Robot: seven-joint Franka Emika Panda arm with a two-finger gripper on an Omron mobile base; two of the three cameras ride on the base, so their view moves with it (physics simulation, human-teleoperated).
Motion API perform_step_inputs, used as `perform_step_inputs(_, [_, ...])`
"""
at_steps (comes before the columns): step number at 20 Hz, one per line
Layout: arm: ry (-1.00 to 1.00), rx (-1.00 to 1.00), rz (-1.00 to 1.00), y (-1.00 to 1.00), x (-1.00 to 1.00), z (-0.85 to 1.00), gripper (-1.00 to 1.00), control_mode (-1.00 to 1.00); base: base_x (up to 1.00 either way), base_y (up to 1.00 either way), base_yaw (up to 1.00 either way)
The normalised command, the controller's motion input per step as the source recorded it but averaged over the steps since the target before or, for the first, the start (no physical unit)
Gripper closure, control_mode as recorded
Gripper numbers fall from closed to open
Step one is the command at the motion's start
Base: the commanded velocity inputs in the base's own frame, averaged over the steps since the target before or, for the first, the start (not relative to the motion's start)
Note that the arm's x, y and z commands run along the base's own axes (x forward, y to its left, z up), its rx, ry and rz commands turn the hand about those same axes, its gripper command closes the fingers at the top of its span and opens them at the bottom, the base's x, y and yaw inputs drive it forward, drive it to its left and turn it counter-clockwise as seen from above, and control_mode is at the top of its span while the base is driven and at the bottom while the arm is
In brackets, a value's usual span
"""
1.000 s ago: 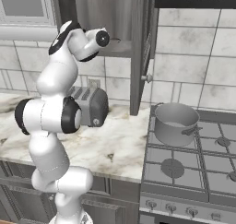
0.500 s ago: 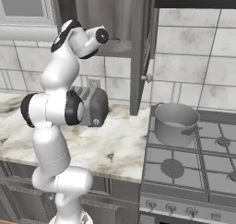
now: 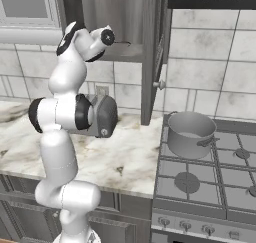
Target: Open the cabinet and move the ladle to the pot. Then close the cabinet.
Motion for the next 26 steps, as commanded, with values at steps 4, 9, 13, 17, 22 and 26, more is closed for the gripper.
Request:
perform_step_inputs(4, [-0.02, -0.01, 0.05, 0.0, 0.38, -0.04, -1.0, -1.0, 0.0, 0.0, 0.0])
perform_step_inputs(9, [0.0, -0.01, 0.05, 0.04, 0.33, -0.13, -1.0, -1.0, 0.0, 0.0, 0.0])
perform_step_inputs(13, [0.01, 0.0, 0.01, 0.02, 0.22, -0.19, -1.0, -1.0, 0.0, 0.0, 0.0])
perform_step_inputs(17, [0.03, 0.0, 0.0, 0.11, 0.23, -0.17, -1.0, -1.0, 0.0, 0.0, 0.0])
perform_step_inputs(22, [0.03, 0.0, 0.0, 0.2, 0.12, -0.22, -1.0, -1.0, 0.0, 0.0, 0.0])
perform_step_inputs(26, [0.05, 0.0, 0.0, 0.24, 0.09, -0.3, 1.0, -1.0, 0.0, 0.0, 0.0])
